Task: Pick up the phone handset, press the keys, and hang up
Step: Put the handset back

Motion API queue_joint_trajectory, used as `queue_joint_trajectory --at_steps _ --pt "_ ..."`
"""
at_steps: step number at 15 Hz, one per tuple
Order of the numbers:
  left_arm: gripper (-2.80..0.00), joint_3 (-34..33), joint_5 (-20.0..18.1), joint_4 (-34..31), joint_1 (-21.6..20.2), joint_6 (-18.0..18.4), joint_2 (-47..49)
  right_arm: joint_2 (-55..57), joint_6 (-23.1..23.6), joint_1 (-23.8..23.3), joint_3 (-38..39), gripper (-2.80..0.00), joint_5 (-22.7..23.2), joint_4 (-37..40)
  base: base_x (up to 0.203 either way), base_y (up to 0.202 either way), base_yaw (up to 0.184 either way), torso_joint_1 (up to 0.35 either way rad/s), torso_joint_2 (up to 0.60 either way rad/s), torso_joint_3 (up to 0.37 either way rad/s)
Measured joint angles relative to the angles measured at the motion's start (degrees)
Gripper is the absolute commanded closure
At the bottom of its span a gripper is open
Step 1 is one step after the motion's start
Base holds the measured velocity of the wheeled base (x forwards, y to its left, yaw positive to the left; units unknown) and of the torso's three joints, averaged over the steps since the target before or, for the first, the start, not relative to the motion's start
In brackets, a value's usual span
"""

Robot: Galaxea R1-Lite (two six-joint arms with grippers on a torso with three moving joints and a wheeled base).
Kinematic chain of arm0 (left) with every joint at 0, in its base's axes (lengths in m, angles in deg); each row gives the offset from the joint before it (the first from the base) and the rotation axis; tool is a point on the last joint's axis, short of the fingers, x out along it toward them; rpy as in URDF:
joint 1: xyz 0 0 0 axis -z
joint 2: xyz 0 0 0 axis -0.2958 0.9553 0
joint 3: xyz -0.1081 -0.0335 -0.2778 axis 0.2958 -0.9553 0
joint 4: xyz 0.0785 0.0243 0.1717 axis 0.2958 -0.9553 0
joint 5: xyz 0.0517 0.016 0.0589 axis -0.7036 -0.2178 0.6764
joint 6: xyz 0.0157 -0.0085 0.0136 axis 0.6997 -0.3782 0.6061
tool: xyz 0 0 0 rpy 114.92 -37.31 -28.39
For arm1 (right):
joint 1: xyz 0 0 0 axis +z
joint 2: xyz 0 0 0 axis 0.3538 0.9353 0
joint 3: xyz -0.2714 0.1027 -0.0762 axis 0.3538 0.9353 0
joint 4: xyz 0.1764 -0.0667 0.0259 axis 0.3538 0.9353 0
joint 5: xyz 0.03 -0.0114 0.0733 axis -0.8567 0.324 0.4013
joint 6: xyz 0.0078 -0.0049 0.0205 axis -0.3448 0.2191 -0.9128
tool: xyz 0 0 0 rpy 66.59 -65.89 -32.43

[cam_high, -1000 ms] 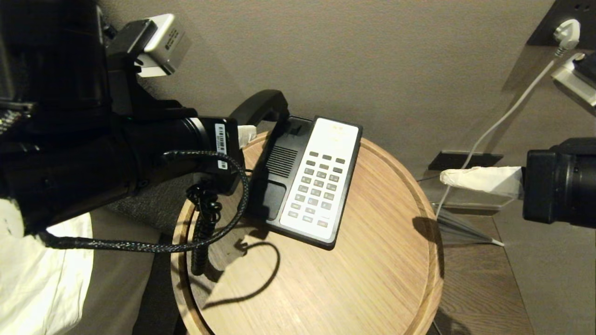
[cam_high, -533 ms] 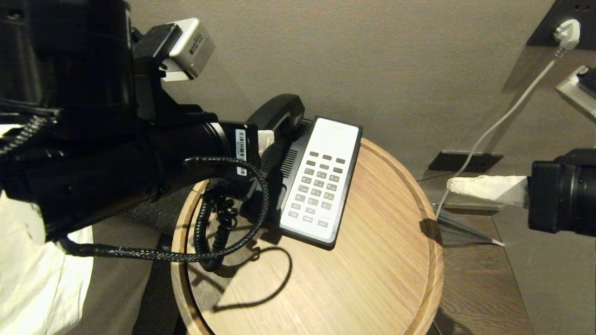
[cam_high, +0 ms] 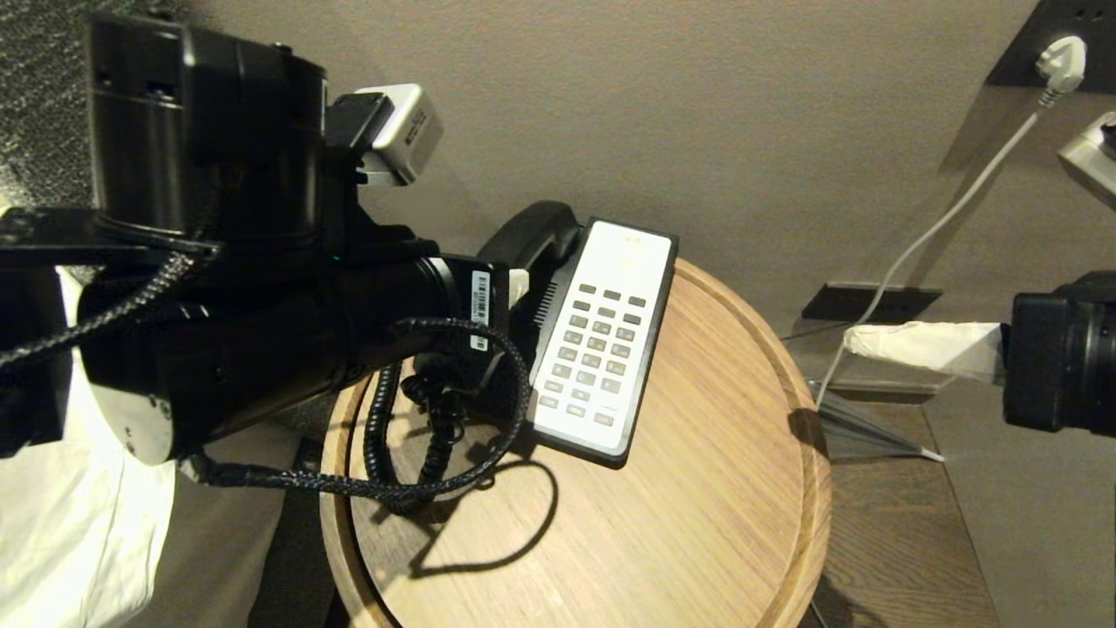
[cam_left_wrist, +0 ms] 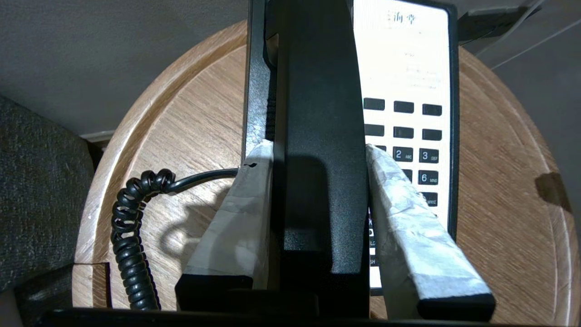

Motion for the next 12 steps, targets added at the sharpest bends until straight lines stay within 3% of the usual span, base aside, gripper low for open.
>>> queue_joint_trajectory --at_steps 12 --pt "0.00 -1.44 -0.41 0.37 -0.09 -0.16 2.24 -0.06 0.02 0.04 -0.22 0.00 0.39 -0.06 0.000 0.000 0.000 0.000 0.00 0.000"
